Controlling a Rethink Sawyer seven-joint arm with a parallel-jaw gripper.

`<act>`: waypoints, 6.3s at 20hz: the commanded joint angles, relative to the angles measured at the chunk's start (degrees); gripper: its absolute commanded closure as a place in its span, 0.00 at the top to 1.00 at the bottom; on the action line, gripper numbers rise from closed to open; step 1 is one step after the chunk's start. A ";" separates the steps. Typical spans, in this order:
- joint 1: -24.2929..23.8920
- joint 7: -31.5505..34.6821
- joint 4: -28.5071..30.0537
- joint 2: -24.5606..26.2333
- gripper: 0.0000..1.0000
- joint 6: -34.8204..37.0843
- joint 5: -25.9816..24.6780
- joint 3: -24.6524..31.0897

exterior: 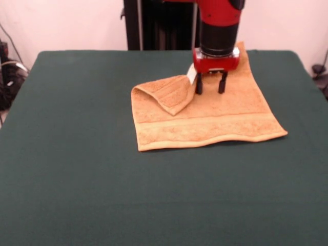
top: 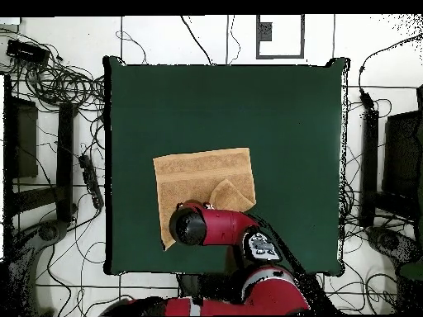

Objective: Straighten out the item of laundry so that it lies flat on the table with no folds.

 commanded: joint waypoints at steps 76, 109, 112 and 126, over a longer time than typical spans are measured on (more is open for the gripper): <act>0.20 12.68 6.39 0.36 0.00 -20.64 -3.77 2.13; -0.71 14.94 14.94 3.50 1.00 -38.86 -3.50 0.84; 0.48 15.31 15.69 3.19 1.00 -39.03 -1.79 0.10; -3.11 12.18 19.46 -14.38 1.00 -15.68 0.74 6.32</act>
